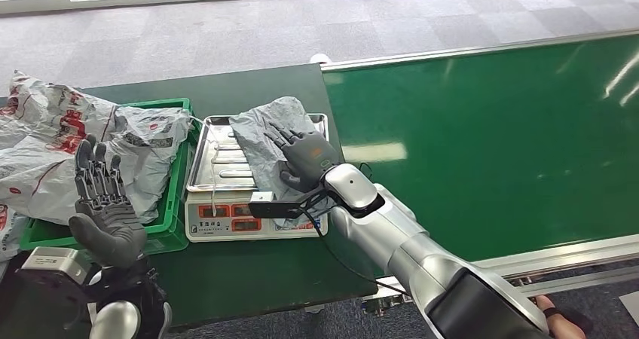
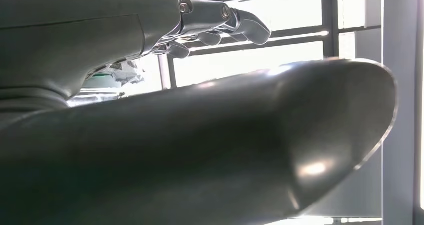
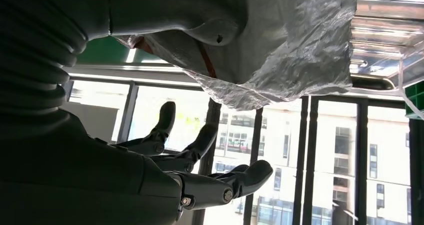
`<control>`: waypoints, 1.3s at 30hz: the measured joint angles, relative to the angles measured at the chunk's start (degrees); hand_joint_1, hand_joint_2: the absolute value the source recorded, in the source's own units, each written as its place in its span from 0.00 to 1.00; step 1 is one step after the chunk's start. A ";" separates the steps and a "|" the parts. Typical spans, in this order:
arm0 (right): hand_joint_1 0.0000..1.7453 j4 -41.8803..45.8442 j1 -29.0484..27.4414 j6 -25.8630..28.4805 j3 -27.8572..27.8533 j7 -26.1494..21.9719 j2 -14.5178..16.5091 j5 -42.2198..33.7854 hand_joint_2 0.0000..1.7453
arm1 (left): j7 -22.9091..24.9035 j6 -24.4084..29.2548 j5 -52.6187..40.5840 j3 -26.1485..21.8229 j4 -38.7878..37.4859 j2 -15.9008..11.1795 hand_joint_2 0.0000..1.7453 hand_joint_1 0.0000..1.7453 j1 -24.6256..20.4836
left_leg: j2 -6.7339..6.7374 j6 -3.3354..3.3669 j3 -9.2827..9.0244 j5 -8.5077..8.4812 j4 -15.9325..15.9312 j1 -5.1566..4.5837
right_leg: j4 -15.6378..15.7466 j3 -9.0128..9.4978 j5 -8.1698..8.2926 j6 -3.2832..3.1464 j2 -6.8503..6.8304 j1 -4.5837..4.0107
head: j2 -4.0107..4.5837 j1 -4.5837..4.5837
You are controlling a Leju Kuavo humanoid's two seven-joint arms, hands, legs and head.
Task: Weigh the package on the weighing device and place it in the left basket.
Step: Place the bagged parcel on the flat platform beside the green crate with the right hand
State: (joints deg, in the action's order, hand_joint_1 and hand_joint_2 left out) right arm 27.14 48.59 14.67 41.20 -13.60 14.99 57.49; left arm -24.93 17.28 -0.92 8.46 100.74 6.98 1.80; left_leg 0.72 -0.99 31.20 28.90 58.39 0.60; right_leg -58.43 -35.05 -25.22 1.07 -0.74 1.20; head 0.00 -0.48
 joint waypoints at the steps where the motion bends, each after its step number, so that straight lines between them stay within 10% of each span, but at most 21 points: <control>1: 0.00 -0.14 -0.14 0.41 0.01 -0.26 -0.07 0.04 0.00 | 0.03 -0.08 -0.42 0.00 -0.18 0.07 0.00 0.00 -0.11 | 0.00 0.00 0.00 0.00 0.00 0.00 | 0.00 0.00 0.00 0.00 0.00 0.00 | 0.00 0.01; 15: 0.00 18.09 -12.36 8.90 -3.01 -5.44 -3.76 -9.00 0.00 | 5.23 3.68 -20.17 0.09 -1.34 0.22 0.00 0.00 -0.75 | -0.02 0.00 0.07 0.02 0.00 0.00 | 0.01 -0.07 -0.02 -0.01 -0.03 0.00 | 0.00 0.00; 19: 0.00 31.45 -22.55 8.02 -3.43 -5.23 -7.46 -10.55 1.00 | 11.45 2.07 -39.38 1.31 -1.54 -2.35 0.00 0.00 -3.17 | -0.10 0.00 0.14 0.03 0.00 -0.01 | 0.04 -0.10 -0.03 -0.01 -0.13 0.00 | 0.00 0.01; 30: 0.00 51.76 -40.09 7.75 -7.84 -4.55 -13.96 -12.16 1.00 | 18.87 -3.63 -63.90 8.33 -13.79 -16.01 0.00 0.00 -18.79 | 0.08 -0.14 0.15 -0.10 -0.02 0.02 | 0.01 -0.22 0.09 -0.14 0.00 -0.03 | 0.00 0.01; 34: 0.00 53.83 -43.24 8.60 -9.43 -5.02 -14.69 -13.29 1.00 | 17.78 -11.66 -64.55 12.76 -20.48 -20.40 1.00 0.00 -25.82 | 0.08 -0.17 0.16 -0.16 0.00 0.04 | 0.01 -0.25 0.17 -0.19 0.03 -0.06 | 0.00 -0.01; 36: 0.00 54.63 -44.75 9.41 -10.10 -5.48 -15.06 -14.05 1.00 | 16.05 -18.53 -63.41 16.22 -23.59 -22.80 0.50 0.00 -30.44 | 0.06 -0.17 0.20 -0.19 0.00 0.05 | 0.01 -0.28 0.20 -0.20 0.03 -0.07 | 0.00 0.00; 38: 0.00 55.31 -46.08 10.09 -10.47 -6.08 -15.56 -14.73 1.00 | 14.21 -24.46 -61.11 20.55 -26.43 -25.17 0.50 0.00 -35.96 | 0.07 -0.17 0.25 -0.22 0.01 0.05 | 0.00 -0.31 0.24 -0.20 0.03 -0.08 | 0.00 0.00; 39: 0.00 55.54 -46.57 10.33 -10.54 -6.37 -15.80 -15.00 1.00 | 13.56 -26.64 -59.97 22.87 -27.69 -26.10 0.75 0.00 -38.73 | 0.08 -0.16 0.26 -0.22 0.01 0.05 | 0.00 -0.32 0.26 -0.20 0.03 -0.07 | 0.00 0.00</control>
State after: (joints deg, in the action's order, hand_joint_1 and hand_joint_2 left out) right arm 82.68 2.02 25.00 30.66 -19.97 -0.81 42.50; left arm -11.36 -9.37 -60.90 31.33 73.06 -19.11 -36.94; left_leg 0.79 -1.15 31.46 28.67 58.40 0.65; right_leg -58.43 -35.37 -24.96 0.87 -0.71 1.12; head 0.00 -0.48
